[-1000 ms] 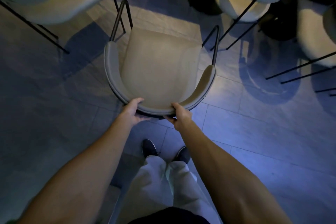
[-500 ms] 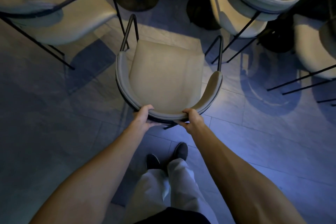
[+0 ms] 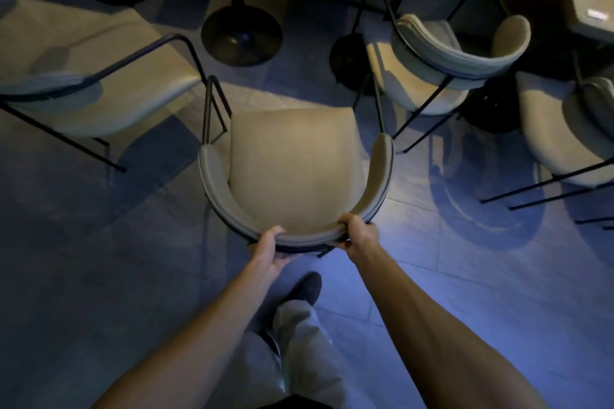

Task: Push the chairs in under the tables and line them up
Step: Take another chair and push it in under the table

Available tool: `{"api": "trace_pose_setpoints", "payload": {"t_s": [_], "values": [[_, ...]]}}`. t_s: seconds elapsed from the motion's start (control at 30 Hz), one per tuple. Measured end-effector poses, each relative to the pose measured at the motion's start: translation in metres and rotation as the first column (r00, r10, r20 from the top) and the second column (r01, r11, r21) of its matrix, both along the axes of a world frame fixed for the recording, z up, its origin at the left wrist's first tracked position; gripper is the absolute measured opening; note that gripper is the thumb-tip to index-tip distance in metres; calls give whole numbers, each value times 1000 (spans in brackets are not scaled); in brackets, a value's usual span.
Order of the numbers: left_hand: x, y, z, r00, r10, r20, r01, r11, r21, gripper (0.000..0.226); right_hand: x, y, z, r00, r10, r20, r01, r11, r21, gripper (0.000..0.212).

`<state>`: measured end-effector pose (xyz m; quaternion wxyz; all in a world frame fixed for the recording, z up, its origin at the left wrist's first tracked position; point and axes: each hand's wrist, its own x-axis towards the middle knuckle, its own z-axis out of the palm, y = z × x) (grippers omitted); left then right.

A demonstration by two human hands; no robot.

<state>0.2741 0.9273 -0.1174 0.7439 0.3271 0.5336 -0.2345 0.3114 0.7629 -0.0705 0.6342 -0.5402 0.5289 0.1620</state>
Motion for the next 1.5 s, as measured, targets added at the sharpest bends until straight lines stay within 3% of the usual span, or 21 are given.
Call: {"api": "trace_pose_setpoints", "payload": {"t_s": [0.07, 0.17, 0.33, 0.47, 0.67, 0.83, 1.0, 1.17, 1.33, 1.5], "values": [[10, -8, 0, 999, 45, 11, -45, 999, -26, 20, 13, -5, 2, 1000, 11, 16, -11, 1000, -24, 37], [31, -10, -3, 998, 61, 20, -61, 998, -27, 30, 33, -7, 2, 999, 13, 36, -12, 1000, -28, 39], [75, 6, -7, 999, -11, 48, 10, 1000, 27, 29, 65, 5, -4, 999, -31, 32, 30, 999, 15, 42], [109, 31, -18, 998, -57, 30, 54, 995, 81, 69, 89, 23, -5, 996, -86, 14, 85, 996, 18, 46], [178, 60, -10, 991, -123, 57, 119, 991, 65, 56, 149, 52, -2, 989, -147, 19, 147, 989, 13, 42], [248, 86, -9, 985, -159, 67, 157, 987, 31, 52, 212, 78, 0, 986, -163, 28, 163, 986, 21, 27], [304, 110, -19, 987, -155, 49, 154, 988, 27, 54, 267, 100, 0, 986, -162, 31, 161, 987, 27, 30], [349, 118, -24, 982, -174, 76, 174, 985, 1, 19, 313, 110, 0, 989, -149, 25, 147, 988, 51, 37], [393, 122, -26, 984, -167, 66, 167, 986, 15, 33, 361, 111, -10, 993, -114, 8, 113, 990, 81, 37], [437, 124, -39, 986, -151, 78, 150, 989, 6, 32, 409, 111, -24, 997, -72, -16, 73, 994, 77, 42]]}}
